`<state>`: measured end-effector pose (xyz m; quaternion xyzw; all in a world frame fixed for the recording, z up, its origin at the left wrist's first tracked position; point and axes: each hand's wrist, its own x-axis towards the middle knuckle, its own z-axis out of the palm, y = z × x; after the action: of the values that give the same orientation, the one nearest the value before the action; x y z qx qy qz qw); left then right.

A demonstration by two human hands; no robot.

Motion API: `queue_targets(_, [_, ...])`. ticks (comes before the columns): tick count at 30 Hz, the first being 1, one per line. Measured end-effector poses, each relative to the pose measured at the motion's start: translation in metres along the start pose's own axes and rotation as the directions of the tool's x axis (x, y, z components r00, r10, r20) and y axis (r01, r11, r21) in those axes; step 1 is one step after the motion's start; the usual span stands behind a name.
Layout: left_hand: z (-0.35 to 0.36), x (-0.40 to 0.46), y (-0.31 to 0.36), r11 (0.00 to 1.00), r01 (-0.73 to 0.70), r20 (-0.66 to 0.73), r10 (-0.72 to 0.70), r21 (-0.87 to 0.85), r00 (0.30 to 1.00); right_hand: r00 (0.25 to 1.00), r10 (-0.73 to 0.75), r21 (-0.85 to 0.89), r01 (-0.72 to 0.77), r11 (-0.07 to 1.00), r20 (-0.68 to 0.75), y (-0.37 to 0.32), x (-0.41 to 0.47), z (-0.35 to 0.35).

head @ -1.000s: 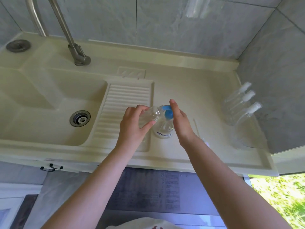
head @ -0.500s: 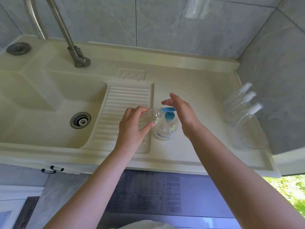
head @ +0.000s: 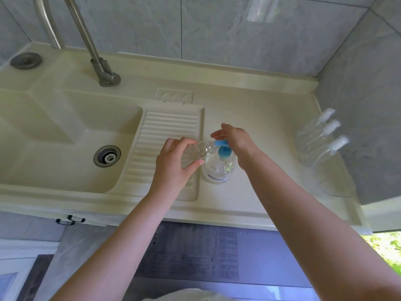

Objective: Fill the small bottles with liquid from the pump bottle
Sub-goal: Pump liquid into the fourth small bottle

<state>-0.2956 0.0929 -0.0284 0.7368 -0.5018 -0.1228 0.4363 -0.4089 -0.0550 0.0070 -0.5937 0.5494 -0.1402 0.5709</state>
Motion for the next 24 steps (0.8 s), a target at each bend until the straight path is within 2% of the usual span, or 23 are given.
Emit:
queue_targets(4, [-0.001,-0.001,-0.002,1.0,0.001,0.009,-0.001,-0.004,1.0,1.0,0.026,0.014,-0.026,1.0,0.018,0.003,0.002,0.001])
queue_targets(9, [0.001,-0.001,-0.005,1.0,-0.003,0.022,0.003,0.004,1.0,0.992,0.012,-0.13,-0.029,0.991,-0.126,0.01,0.008,0.004])
queue_targets(13, [0.002,-0.002,-0.003,1.0,0.004,0.036,-0.005,0.01,0.999,0.995,0.07,-0.081,-0.076,0.994,-0.07,0.006,0.008,0.003])
queue_targets(24, [0.0,-0.005,0.0,1.0,0.022,0.001,-0.022,0.006,1.0,0.992,-0.007,-0.181,-0.016,0.983,-0.126,0.003,0.007,0.004])
